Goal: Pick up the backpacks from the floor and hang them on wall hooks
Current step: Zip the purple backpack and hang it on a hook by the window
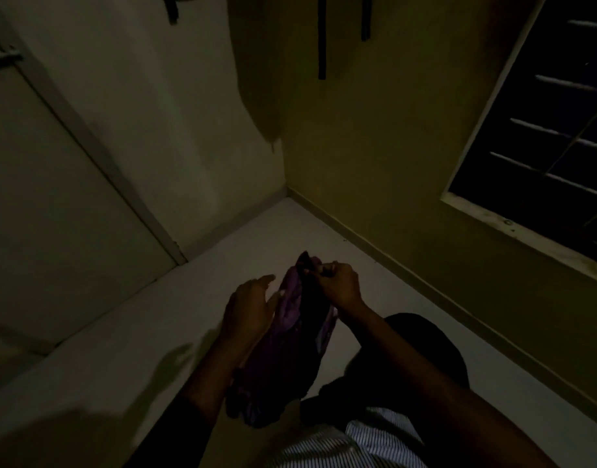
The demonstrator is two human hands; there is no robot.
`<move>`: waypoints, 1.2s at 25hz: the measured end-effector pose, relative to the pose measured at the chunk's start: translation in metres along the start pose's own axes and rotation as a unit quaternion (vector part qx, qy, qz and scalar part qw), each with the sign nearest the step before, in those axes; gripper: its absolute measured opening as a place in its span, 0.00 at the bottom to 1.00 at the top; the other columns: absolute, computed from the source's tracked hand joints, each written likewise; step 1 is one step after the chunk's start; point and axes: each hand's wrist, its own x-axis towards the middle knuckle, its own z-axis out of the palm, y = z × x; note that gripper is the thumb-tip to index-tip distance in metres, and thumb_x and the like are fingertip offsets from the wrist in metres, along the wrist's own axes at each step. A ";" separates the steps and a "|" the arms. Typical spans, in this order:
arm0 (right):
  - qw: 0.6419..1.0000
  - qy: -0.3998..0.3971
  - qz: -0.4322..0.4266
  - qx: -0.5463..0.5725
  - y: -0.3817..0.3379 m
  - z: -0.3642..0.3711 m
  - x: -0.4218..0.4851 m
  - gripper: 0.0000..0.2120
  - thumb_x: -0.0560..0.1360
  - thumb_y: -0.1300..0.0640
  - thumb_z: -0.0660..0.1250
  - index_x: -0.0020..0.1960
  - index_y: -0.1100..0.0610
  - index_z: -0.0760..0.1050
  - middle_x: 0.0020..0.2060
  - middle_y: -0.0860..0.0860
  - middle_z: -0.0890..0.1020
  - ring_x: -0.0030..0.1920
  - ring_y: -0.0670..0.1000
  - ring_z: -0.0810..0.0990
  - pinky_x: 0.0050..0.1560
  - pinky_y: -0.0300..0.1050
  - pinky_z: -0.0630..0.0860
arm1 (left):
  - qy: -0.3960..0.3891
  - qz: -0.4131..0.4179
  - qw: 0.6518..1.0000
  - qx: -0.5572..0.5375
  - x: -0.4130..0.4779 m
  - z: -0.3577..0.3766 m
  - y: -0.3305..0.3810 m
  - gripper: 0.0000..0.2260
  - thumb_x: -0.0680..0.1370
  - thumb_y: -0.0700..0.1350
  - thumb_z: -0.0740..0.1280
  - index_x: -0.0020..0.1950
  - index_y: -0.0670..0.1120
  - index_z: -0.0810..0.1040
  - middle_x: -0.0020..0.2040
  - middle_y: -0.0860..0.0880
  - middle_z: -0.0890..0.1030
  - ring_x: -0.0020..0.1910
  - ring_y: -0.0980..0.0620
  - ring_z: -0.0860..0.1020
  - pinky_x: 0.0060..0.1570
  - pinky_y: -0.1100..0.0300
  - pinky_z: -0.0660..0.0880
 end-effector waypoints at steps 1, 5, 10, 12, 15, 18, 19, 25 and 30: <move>1.000 -0.012 0.008 0.005 0.001 0.005 0.002 0.13 0.70 0.53 0.73 0.40 0.63 0.78 0.35 0.53 0.79 0.40 0.49 0.77 0.47 0.39 0.73 | 0.044 0.028 0.999 0.000 0.000 0.000 0.001 0.21 0.77 0.48 0.64 0.69 0.44 0.70 0.65 0.44 0.76 0.61 0.46 0.75 0.60 0.60 0.70; 0.997 -0.077 -0.015 -0.007 -0.006 0.016 0.014 0.10 0.72 0.61 0.70 0.34 0.57 0.73 0.24 0.48 0.76 0.25 0.36 0.74 0.34 0.27 0.66 | 0.001 0.033 0.994 -0.104 0.022 0.011 0.002 0.19 0.74 0.39 0.68 0.65 0.41 0.74 0.63 0.44 0.76 0.62 0.48 0.75 0.53 0.74 0.66; 0.989 -0.120 -0.078 -0.041 -0.034 0.009 0.083 0.15 0.72 0.61 0.71 0.28 0.65 0.78 0.23 0.51 0.74 0.20 0.37 0.69 0.29 0.25 0.65 | 0.052 0.012 0.976 -0.212 0.092 0.011 0.007 0.16 0.73 0.31 0.66 0.60 0.39 0.76 0.55 0.49 0.78 0.50 0.56 0.78 0.45 0.82 0.70; 0.989 -0.109 -0.095 -0.009 -0.046 0.002 0.114 0.07 0.69 0.59 0.74 0.43 0.62 0.84 0.34 0.55 0.83 0.31 0.37 0.77 0.45 0.31 0.74 | 0.017 0.041 0.977 -0.208 0.140 -0.004 0.012 0.16 0.73 0.32 0.67 0.59 0.43 0.74 0.53 0.51 0.79 0.45 0.66 0.79 0.48 0.77 0.74; 0.990 -0.091 -0.086 0.065 -0.067 -0.019 0.159 0.10 0.68 0.59 0.75 0.49 0.55 0.83 0.48 0.56 0.85 0.42 0.43 0.83 0.45 0.34 0.80 | -0.031 0.022 0.972 -0.232 0.205 -0.023 0.025 0.14 0.74 0.33 0.67 0.58 0.42 0.75 0.41 0.62 0.84 0.38 0.71 0.79 0.46 0.66 0.78; 0.984 -0.122 -0.106 0.076 -0.091 -0.039 0.210 0.14 0.69 0.61 0.74 0.53 0.52 0.81 0.52 0.51 0.84 0.48 0.42 0.83 0.53 0.36 0.78 | -0.078 0.021 0.960 -0.270 0.256 -0.037 0.054 0.12 0.76 0.34 0.64 0.59 0.42 0.75 0.35 0.65 0.84 0.38 0.68 0.81 0.41 0.73 0.76; 0.983 -0.128 -0.123 0.052 -0.102 -0.042 0.222 0.13 0.68 0.60 0.74 0.51 0.49 0.82 0.51 0.49 0.84 0.49 0.45 0.82 0.55 0.39 0.78 | -0.093 0.031 0.955 -0.280 0.269 -0.042 0.066 0.12 0.76 0.35 0.63 0.59 0.43 0.75 0.35 0.65 0.84 0.39 0.68 0.81 0.42 0.74 0.76; 0.978 -0.069 -0.193 0.046 -0.177 -0.080 0.278 0.08 0.68 0.62 0.74 0.38 0.48 0.83 0.26 0.36 0.81 0.31 0.34 0.78 0.37 0.33 0.75 | 0.015 0.075 0.967 -0.242 0.338 -0.082 0.137 0.11 0.76 0.38 0.66 0.56 0.38 0.80 0.34 0.56 0.83 0.27 0.69 0.76 0.32 0.75 0.72; 0.970 -0.051 -0.238 0.004 -0.243 -0.135 0.295 0.06 0.72 0.61 0.70 0.48 0.59 0.84 0.37 0.50 0.83 0.35 0.42 0.79 0.37 0.35 0.74 | 0.078 0.179 0.957 -0.214 0.383 -0.111 0.206 0.06 0.73 0.41 0.70 0.49 0.47 0.82 0.33 0.54 0.80 0.25 0.70 0.76 0.30 0.73 0.72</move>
